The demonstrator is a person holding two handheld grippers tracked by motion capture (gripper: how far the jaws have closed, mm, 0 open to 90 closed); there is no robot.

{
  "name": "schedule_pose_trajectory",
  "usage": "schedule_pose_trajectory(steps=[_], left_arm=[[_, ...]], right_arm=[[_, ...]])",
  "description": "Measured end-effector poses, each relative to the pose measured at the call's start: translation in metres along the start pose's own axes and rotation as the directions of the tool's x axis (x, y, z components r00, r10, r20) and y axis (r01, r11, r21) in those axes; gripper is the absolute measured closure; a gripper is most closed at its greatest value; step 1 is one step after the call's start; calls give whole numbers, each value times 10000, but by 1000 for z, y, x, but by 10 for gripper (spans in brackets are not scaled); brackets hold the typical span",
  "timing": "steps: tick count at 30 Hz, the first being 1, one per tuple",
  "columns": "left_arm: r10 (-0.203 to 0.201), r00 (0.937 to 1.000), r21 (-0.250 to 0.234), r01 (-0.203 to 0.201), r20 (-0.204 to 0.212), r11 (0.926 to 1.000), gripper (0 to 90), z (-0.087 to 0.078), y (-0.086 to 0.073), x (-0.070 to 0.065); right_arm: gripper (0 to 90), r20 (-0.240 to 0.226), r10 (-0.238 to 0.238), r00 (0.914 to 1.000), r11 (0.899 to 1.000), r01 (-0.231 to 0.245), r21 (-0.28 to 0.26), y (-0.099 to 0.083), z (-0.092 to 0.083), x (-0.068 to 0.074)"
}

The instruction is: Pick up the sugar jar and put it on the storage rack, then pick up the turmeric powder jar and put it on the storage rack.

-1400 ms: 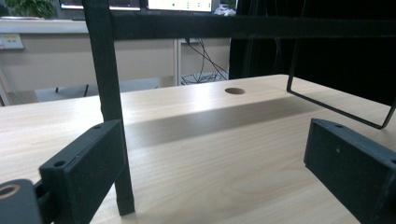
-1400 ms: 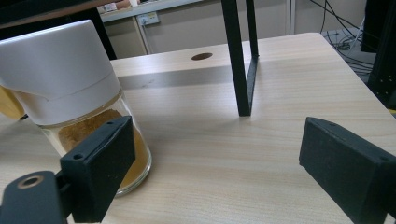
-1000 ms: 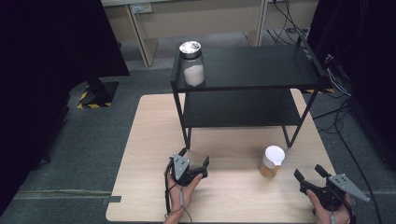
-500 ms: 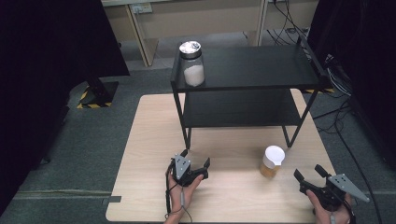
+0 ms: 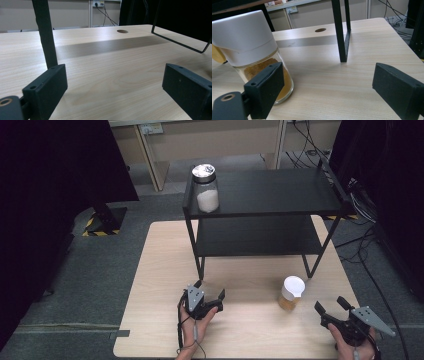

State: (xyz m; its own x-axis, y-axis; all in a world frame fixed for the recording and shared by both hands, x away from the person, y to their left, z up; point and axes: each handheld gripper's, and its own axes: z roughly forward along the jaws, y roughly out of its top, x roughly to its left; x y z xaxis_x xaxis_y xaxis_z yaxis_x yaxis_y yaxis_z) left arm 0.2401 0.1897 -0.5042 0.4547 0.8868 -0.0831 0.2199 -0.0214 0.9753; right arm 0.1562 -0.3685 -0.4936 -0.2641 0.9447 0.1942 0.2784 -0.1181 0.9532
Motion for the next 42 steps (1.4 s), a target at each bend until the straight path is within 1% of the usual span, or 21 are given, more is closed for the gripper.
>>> schedule_pose_trajectory(steps=[13, 18, 25, 29, 34, 36, 42], left_arm=[[-58, 10000, -1, 58, -3, 10000, 55, 0, 0, 0], [-118, 9999, -60, 118, 1, 9999, 55, 0, -1, 1], [-122, 9999, 7, 122, 12, 9999, 55, 0, 0, 1], [-214, 9998, 15, 214, 12, 9998, 55, 0, 0, 1], [-243, 9997, -28, 243, 9, 9997, 55, 0, 0, 2], [-219, 9998, -22, 219, 15, 9998, 54, 0, 0, 2], [-286, 9996, -19, 286, 48, 9996, 55, 0, 0, 3]], right_arm=[[108, 24, -20, 10000, 10000, 20, 0, 0, 0, 1], [107, -5, -21, 10000, 10000, 21, 37, 1, 0, 1], [100, -39, -53, 10000, 10000, 53, 29, 0, 0, 0], [96, -113, -50, 9999, 10000, 51, 53, 1, 0, -1], [91, -297, -166, 9994, 9999, 167, 13, 0, 0, -1], [79, -455, -353, 9983, 9994, 355, 35, 0, 0, 0], [74, -1011, -762, 9920, 9971, 752, -139, 0, 1, 12]])
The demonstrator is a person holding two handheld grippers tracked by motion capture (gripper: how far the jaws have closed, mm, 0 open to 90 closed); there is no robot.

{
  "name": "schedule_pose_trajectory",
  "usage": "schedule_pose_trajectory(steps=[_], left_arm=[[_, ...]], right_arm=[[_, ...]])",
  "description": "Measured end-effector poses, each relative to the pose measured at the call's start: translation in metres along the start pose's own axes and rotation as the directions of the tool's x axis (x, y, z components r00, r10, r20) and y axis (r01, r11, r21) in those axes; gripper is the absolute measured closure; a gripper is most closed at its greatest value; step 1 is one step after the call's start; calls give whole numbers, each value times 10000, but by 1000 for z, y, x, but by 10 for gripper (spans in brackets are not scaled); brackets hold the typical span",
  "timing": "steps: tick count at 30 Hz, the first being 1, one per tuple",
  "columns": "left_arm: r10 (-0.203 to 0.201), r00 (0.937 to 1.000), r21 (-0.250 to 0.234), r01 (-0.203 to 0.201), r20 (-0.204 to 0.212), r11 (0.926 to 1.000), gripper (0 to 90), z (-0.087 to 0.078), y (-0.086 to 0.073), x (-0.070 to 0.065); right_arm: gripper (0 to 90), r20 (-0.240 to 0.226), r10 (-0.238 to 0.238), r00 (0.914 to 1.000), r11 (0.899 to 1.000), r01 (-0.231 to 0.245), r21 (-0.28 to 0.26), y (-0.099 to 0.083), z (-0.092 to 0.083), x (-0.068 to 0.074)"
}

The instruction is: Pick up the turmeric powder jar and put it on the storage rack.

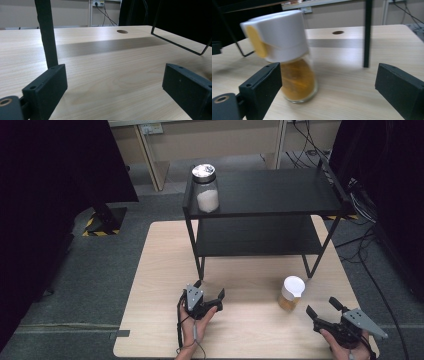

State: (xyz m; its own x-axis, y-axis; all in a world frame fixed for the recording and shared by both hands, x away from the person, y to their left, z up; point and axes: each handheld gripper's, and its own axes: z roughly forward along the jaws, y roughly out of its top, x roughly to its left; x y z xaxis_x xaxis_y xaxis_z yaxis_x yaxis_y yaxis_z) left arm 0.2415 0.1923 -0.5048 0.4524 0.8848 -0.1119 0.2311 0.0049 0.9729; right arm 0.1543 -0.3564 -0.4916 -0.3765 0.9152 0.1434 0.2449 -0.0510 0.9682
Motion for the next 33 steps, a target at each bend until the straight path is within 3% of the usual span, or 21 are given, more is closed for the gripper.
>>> schedule_pose_trajectory(steps=[9, 19, 33], left_arm=[[77, 10000, -2, -77, -2, 10000, 55, 0, 0, -1], [144, 9999, 28, -144, 7, 9999, 55, 0, 0, -1], [94, 9999, 43, -94, 55, 9999, 55, 0, 1, 0]], right_arm=[[72, -487, -588, 9971, 9982, 592, 74, 4, 20, 24], [102, -279, -835, 9961, 9963, 841, 188, 7, 45, 39], [239, 40, -975, 9952, 9948, 974, 307, 5, 66, 48]])
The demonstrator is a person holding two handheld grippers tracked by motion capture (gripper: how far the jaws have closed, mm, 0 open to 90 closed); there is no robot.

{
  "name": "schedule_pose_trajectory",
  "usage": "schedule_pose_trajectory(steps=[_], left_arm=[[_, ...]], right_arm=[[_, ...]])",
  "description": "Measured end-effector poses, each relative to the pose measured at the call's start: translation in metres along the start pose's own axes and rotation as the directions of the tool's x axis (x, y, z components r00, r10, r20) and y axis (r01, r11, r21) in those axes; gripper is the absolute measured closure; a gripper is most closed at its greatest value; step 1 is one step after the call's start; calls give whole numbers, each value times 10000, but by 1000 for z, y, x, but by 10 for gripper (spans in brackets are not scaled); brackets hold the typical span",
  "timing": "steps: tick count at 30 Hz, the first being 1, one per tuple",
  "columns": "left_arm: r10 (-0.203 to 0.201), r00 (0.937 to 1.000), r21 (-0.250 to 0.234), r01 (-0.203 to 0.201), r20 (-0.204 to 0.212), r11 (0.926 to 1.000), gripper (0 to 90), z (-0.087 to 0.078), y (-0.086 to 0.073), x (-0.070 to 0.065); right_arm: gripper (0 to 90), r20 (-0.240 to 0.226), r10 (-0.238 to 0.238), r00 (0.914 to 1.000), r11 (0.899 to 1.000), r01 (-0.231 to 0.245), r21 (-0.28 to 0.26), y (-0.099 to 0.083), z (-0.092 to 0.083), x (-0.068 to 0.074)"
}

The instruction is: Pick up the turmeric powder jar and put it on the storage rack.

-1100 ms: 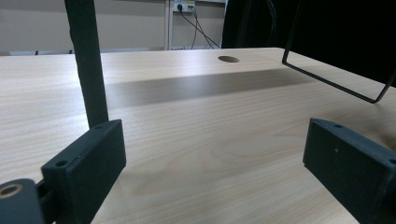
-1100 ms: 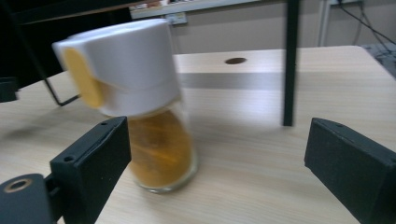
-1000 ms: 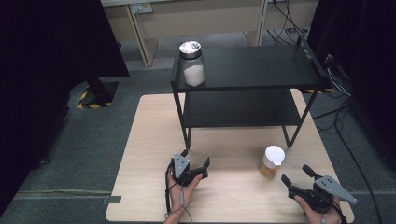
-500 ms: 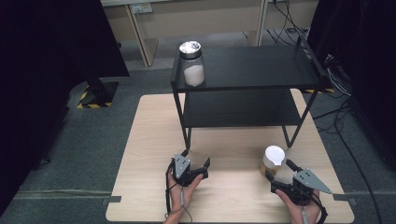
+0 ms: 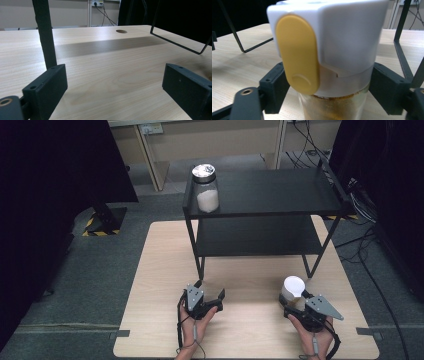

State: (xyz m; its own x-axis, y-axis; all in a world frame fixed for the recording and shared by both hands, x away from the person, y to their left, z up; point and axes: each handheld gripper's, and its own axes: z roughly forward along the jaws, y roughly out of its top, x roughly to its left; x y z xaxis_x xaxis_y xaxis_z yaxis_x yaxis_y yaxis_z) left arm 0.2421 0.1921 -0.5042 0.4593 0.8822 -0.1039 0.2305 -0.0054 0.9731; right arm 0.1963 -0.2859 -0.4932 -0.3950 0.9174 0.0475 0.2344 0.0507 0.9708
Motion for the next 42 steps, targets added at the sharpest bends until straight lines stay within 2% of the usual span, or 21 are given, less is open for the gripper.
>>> schedule_pose_trajectory(steps=[5, 14, 20, 25, 37, 42], left_arm=[[44, 10000, 5, -44, 16, 10000, 57, 0, 0, 0], [61, 10000, 1, -61, 25, 10000, 57, 0, 0, 0], [38, 10000, 1, -38, 31, 10000, 58, 0, 0, 1], [46, 10000, 1, -46, 33, 10000, 58, 0, 0, 1], [68, 10000, -20, -68, 36, 10000, 58, 0, 0, 0], [80, 10000, -17, -80, 45, 10000, 58, 0, 0, -1]], right_arm=[[292, 136, -61, 9999, 10000, 62, -71, -1, 2, 3], [303, 226, -196, 9996, 9998, 198, -73, -1, 2, 5], [304, 247, -113, 9996, 9999, 115, -73, 0, 1, 5], [305, 351, -2, 9994, 9995, 13, -307, 1, -3, 5], [306, 331, -154, 9993, 9909, 197, -1328, 28, -17, 6], [307, 390, -270, 9989, 9874, 327, -1548, 40, -18, 5]])
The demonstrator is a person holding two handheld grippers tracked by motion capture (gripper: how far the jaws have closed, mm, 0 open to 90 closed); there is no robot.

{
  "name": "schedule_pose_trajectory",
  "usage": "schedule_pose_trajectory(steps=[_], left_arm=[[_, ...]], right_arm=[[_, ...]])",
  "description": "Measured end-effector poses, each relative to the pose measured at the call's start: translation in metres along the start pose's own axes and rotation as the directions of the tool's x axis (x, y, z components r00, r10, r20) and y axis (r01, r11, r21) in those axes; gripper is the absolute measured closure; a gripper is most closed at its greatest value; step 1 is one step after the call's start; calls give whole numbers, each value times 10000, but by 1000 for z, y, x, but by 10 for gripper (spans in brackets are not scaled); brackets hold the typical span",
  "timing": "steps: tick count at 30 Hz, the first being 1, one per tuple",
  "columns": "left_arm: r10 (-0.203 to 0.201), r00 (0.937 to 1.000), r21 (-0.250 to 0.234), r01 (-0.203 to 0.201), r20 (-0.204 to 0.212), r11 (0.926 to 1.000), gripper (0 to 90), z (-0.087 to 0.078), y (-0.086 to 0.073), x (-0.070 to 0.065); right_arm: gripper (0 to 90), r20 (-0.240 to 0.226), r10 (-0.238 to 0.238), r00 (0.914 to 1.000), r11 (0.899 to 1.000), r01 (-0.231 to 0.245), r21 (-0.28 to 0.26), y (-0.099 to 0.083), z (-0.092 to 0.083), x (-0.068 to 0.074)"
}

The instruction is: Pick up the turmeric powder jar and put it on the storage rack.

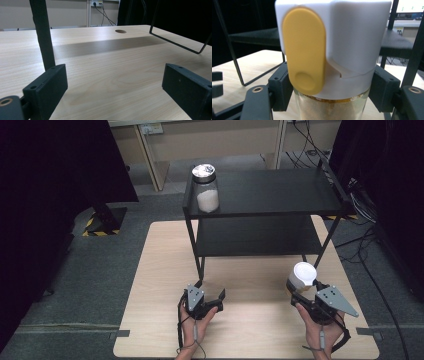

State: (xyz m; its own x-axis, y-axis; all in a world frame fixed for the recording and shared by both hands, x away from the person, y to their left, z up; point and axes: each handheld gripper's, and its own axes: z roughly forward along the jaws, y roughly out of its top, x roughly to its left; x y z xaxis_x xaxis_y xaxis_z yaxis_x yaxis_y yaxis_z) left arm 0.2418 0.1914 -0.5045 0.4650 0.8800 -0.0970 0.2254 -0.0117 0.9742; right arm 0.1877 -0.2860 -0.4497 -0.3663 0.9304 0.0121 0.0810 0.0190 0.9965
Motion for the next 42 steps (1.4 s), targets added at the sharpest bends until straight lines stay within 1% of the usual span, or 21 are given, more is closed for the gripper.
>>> schedule_pose_trajectory(steps=[10, 21, 25, 35, 42], left_arm=[[35, 10000, 0, -35, 40, 10000, 59, 0, 0, -1], [37, 10000, 6, -37, 47, 10000, 59, 1, 0, -2], [7, 10000, -10, -7, 54, 10000, 59, 1, 0, -2], [-2, 10000, -8, 2, 69, 10000, 60, 1, 0, -2], [15, 10000, 6, -15, 79, 10000, 60, 1, 0, -2]], right_arm=[[308, 79, -207, 9998, 9988, 210, -438, 26, 3, 1], [308, 161, -445, 9989, 9958, 456, -798, 55, 8, 3], [309, 180, -514, 9985, 9938, 529, -978, 67, 10, 3], [309, 405, -705, 9967, 9870, 755, -1417, 97, 13, 3], [309, 554, -750, 9956, 9829, 832, -1643, 114, 14, 0]])
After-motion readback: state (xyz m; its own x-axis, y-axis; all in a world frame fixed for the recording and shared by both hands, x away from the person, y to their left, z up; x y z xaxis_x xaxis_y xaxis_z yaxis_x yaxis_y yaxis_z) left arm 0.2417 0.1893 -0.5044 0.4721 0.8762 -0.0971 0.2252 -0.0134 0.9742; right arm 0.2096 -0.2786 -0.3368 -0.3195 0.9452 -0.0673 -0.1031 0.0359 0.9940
